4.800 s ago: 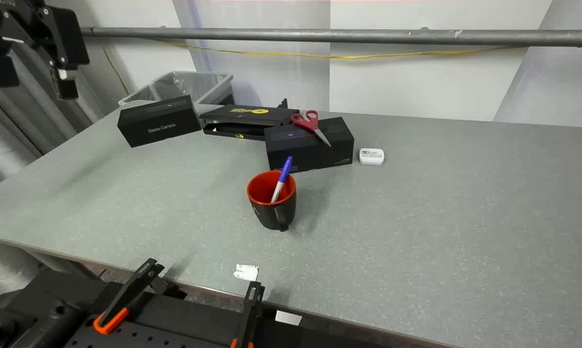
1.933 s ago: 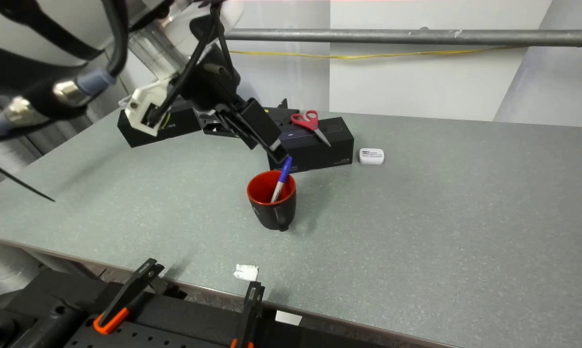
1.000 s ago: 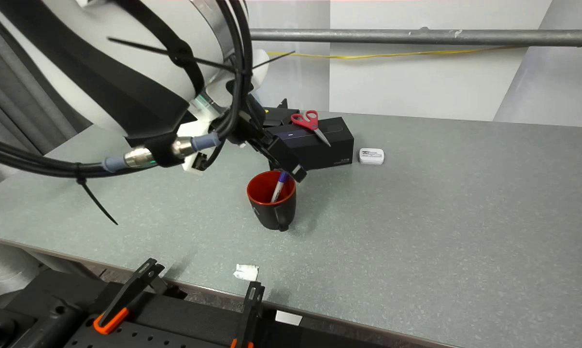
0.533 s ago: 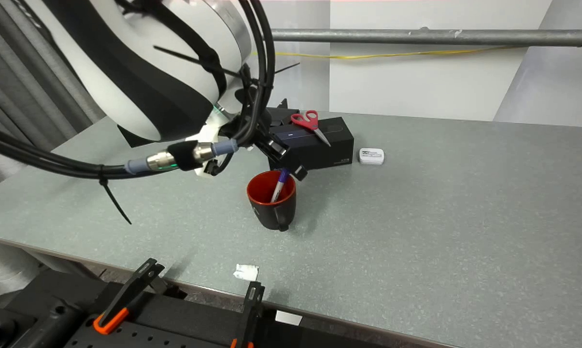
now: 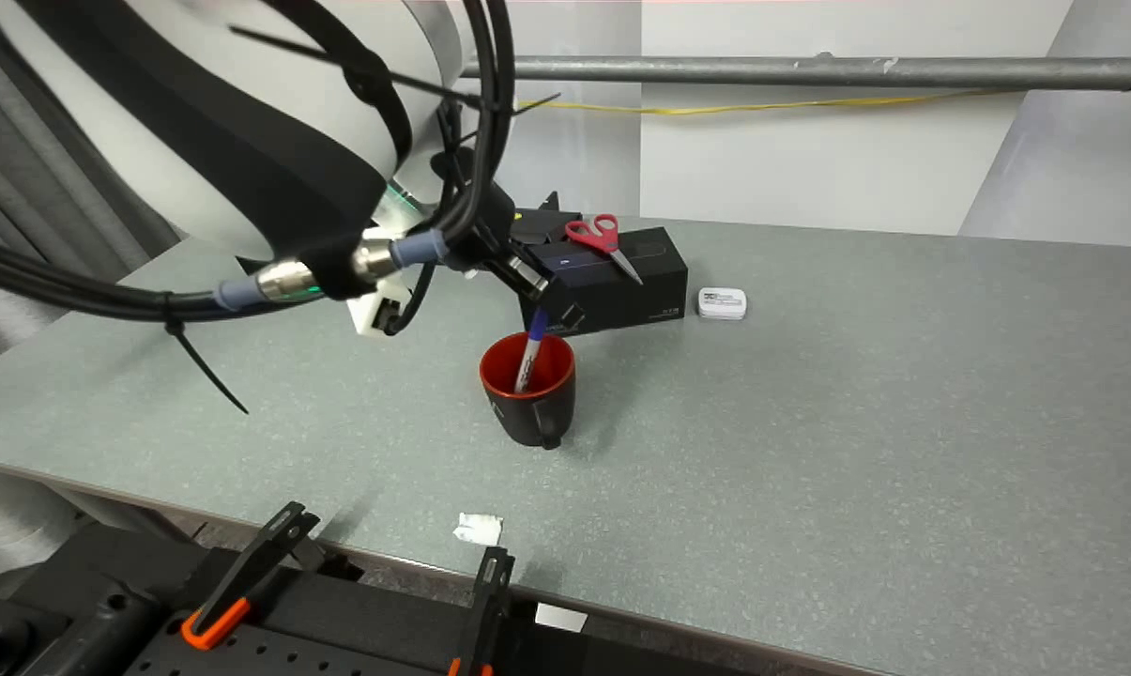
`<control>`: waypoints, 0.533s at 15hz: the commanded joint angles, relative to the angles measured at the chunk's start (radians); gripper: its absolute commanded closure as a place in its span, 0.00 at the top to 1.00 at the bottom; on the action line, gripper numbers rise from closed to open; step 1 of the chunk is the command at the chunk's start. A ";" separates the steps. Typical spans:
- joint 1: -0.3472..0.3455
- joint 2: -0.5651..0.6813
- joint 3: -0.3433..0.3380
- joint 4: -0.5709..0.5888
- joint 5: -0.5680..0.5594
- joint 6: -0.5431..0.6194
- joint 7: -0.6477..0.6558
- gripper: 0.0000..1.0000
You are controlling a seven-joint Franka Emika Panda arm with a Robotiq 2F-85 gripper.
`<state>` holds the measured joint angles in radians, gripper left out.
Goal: Remove the blue pen from the red and black mug
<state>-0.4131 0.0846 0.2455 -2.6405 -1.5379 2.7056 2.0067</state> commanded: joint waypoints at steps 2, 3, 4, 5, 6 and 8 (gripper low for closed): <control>-0.001 -0.282 0.000 -0.152 -0.027 0.066 0.059 0.02; 0.002 -0.331 -0.002 -0.171 -0.028 0.073 0.064 0.02; 0.007 -0.385 -0.004 -0.188 -0.031 0.079 0.071 0.02; 0.011 -0.438 -0.006 -0.204 -0.030 0.087 0.074 0.02; 0.010 -0.396 -0.001 -0.133 -0.040 0.078 0.079 0.02; 0.021 -0.454 -0.005 -0.136 -0.015 0.105 0.045 0.02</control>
<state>-0.4058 -0.2853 0.2466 -2.7759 -1.5400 2.7617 2.0327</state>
